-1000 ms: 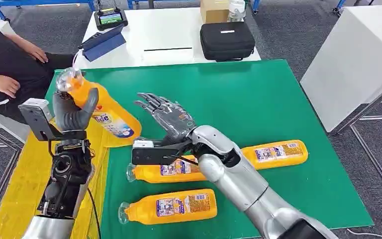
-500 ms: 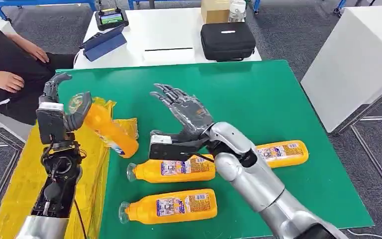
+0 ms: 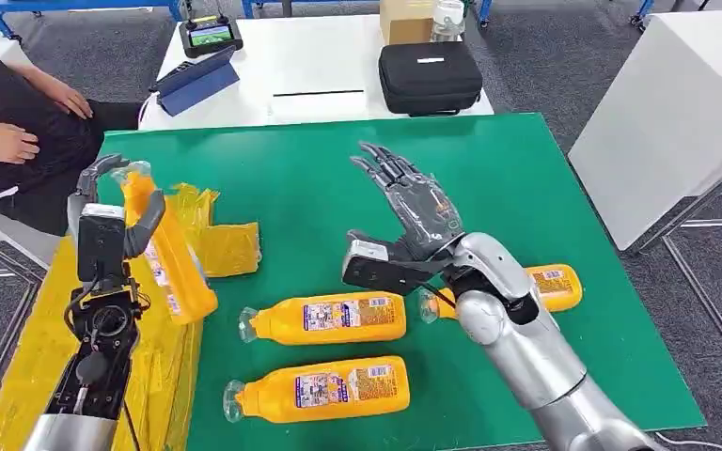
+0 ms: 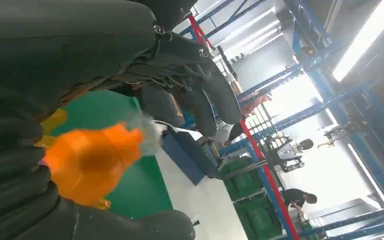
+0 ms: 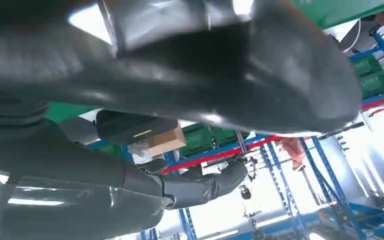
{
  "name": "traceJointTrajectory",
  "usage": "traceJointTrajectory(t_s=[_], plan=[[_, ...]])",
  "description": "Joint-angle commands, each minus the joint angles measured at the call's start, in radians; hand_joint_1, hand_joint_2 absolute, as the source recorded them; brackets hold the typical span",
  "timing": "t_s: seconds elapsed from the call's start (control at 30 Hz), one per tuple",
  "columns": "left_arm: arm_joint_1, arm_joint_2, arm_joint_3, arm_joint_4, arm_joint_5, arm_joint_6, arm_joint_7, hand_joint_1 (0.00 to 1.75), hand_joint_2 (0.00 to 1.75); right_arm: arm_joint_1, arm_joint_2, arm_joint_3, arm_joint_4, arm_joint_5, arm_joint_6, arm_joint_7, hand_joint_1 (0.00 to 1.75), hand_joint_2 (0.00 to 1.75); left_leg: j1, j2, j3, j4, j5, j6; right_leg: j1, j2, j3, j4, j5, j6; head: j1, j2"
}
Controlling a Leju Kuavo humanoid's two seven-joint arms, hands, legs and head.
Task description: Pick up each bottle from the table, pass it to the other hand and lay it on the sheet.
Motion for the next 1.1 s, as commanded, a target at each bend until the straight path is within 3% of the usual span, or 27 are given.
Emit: traceJointTrajectory(t_s=[0.03, 0.17, 0.2, 0.23, 0.27, 0.3, 0.47, 0.5, 0.67, 0.73, 0.77, 0.87, 1.0, 1.1], plan=[[-0.011, 0.015, 0.03, 0.081, 0.0, -0.02, 0.016, 1.75, 1.75, 0.013, -0.045, -0.055, -0.003, -0.028, -0.014, -0.012, 0.0, 0.0, -0.001, -0.001, 0.004, -0.001, -0.001, 0.0, -0.001, -0.002, 0.005, -0.001, -0.002, 0.0, 0.0, 0.0], [-0.012, 0.016, 0.031, 0.086, 0.0, -0.022, 0.016, 1.75, 1.75, 0.018, -0.049, -0.061, 0.002, -0.032, -0.018, -0.015, 0.0, 0.0, -0.001, 0.0, 0.003, -0.001, -0.001, 0.0, 0.0, -0.001, 0.003, 0.0, -0.001, 0.0, 0.0, 0.0], [-0.017, 0.015, 0.031, 0.092, 0.001, -0.026, 0.017, 1.66, 1.75, 0.024, -0.048, -0.067, 0.004, -0.037, -0.022, -0.018, 0.0, 0.0, -0.001, 0.0, 0.002, -0.001, 0.0, 0.0, 0.0, -0.001, 0.002, 0.0, -0.001, 0.0, 0.0, 0.0], [-0.019, 0.015, 0.03, 0.097, 0.001, -0.031, 0.018, 0.91, 1.75, 0.028, -0.049, -0.068, 0.002, -0.037, -0.021, -0.017, 0.0, 0.0, -0.001, -0.001, 0.007, 0.0, -0.002, 0.0, -0.001, -0.002, 0.007, 0.0, -0.003, 0.0, 0.0, 0.0], [-0.021, 0.014, 0.031, 0.103, 0.0, -0.033, 0.024, 0.37, 1.75, 0.035, -0.05, -0.071, -0.004, -0.037, -0.021, -0.017, 0.0, 0.0, -0.001, -0.001, 0.003, -0.001, -0.001, 0.0, 0.0, -0.001, 0.003, -0.001, -0.001, 0.0, 0.0, 0.0], [-0.025, 0.015, 0.03, 0.11, -0.004, -0.036, 0.029, 0.0, 1.75, 0.043, -0.052, -0.074, -0.01, -0.035, -0.023, -0.017, 0.0, 0.0, -0.001, -0.001, 0.005, -0.001, -0.001, 0.0, 0.0, -0.002, 0.005, 0.0, -0.002, 0.0, 0.0, 0.0], [-0.034, 0.015, 0.032, 0.128, 0.001, -0.046, 0.03, 0.0, 1.75, 0.073, -0.061, -0.086, -0.037, -0.03, -0.034, -0.015, 0.0, 0.0, -0.001, -0.001, 0.002, 0.0, 0.0, 0.0, 0.0, -0.002, 0.003, 0.0, -0.001, 0.0, 0.0, 0.0], [-0.031, 0.012, 0.036, 0.123, 0.006, -0.042, 0.026, 0.0, 0.0, 0.077, -0.06, -0.09, -0.04, -0.03, -0.034, -0.015, 0.0, 0.0, -0.001, -0.002, 0.007, 0.0, -0.002, -0.001, 0.0, -0.003, 0.008, 0.0, -0.003, -0.001, 0.0, 0.0], [0.029, -0.023, 0.1, -0.002, 0.196, -0.074, -0.082, 0.0, 0.0, 0.138, -0.059, -0.164, -0.065, -0.081, -0.141, -0.075, 0.0, 0.0, 0.0, -0.001, 0.002, 0.0, -0.001, 0.0, 0.0, -0.001, 0.003, -0.001, -0.001, 0.0, 0.0, 0.0], [0.047, -0.021, 0.096, -0.032, 0.196, -0.073, -0.08, 0.0, 0.0, 0.147, -0.065, -0.169, -0.064, -0.086, -0.148, -0.087, 0.0, 0.0, -0.001, -0.001, 0.007, 0.0, -0.004, 0.0, 0.0, -0.002, 0.008, 0.0, -0.004, 0.0, 0.0, 0.0], [0.047, -0.021, 0.096, -0.032, 0.196, -0.073, -0.08, 0.0, 0.0, 0.147, -0.065, -0.169, -0.064, -0.086, -0.148, -0.087, 0.0, 0.0, 0.0, 0.0, 0.003, 0.0, -0.002, 0.0, 0.0, -0.001, 0.004, 0.0, -0.002, 0.0, 0.0, 0.0], [0.088, -0.05, 0.115, -0.14, 0.382, -0.165, -0.145, 0.0, 0.0, 0.172, -0.05, -0.21, -0.081, -0.152, -0.224, -0.14, 0.0, 0.0, 0.0, 0.0, 0.002, 0.0, -0.001, 0.0, 0.0, -0.001, 0.003, -0.001, -0.001, 0.0, 0.0, 0.0], [0.167, -0.035, 0.038, -0.306, 0.515, -0.293, -0.127, 0.0, 0.0, 0.254, -0.06, -0.257, -0.153, -0.293, -0.237, -0.221, 0.0, 0.0, -0.001, 0.0, 0.005, 0.001, -0.004, 0.0, 0.0, -0.002, 0.006, 0.0, -0.004, 0.0, 0.0, 0.0], [0.196, -0.027, -0.004, -0.329, 0.505, -0.307, -0.117, 0.0, 0.0, 0.326, -0.076, -0.289, -0.213, -0.266, -0.197, -0.169, 0.0, 0.0, 0.0, -0.003, 0.003, 0.0, -0.002, 0.0, 0.0, -0.004, 0.005, -0.001, -0.003, 0.0, 0.0, 0.0]])
